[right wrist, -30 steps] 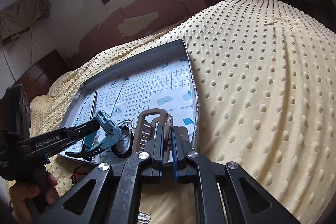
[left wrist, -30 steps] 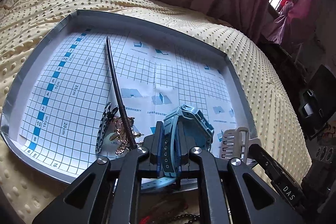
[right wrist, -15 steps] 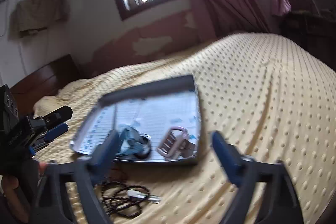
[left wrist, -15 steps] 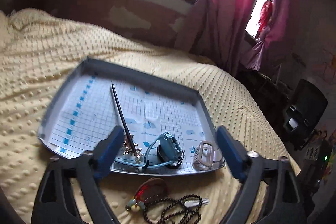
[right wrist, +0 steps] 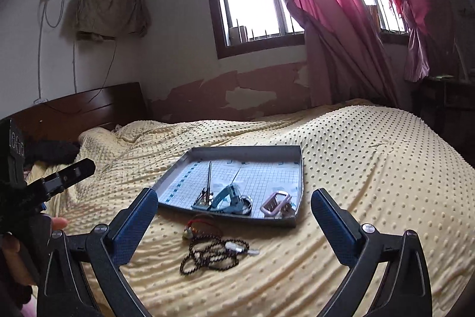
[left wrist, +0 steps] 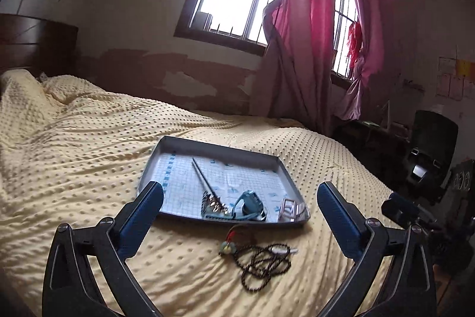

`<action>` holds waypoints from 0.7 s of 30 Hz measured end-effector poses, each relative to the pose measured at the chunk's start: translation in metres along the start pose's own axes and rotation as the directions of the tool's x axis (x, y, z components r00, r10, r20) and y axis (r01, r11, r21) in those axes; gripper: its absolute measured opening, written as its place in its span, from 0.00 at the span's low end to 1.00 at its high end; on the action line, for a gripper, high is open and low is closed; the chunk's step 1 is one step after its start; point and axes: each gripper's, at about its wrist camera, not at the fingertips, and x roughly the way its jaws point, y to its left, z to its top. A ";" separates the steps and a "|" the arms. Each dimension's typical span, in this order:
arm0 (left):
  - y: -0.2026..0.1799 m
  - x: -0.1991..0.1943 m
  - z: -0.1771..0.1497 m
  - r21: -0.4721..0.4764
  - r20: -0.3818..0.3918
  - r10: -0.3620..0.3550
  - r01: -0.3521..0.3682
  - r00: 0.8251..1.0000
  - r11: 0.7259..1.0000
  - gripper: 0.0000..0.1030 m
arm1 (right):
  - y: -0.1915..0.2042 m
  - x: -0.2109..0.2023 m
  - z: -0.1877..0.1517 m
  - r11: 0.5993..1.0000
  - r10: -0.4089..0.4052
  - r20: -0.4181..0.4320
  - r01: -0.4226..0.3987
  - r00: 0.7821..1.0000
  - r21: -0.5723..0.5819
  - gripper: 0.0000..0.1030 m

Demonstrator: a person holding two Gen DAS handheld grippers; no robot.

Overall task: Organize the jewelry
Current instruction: 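Withdraw both tools from the tray toward the remaining jewelry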

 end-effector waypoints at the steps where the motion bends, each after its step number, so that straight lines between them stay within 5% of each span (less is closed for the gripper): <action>1: -0.002 -0.009 -0.003 0.008 0.004 0.008 -0.008 1.000 1.000 0.98 | 0.002 -0.004 -0.005 1.000 -0.001 -0.005 0.001 1.000 -0.005 1.00; 13: -0.009 -0.066 -0.070 0.080 0.003 0.100 -0.100 0.995 0.992 0.99 | 0.023 -0.043 -0.059 0.997 -0.053 -0.100 0.048 0.994 -0.055 1.00; 21: 0.001 -0.058 -0.108 0.036 -0.141 0.149 -0.145 0.979 0.989 0.99 | 0.012 -0.028 -0.078 0.997 -0.076 -0.222 0.074 0.972 -0.018 1.00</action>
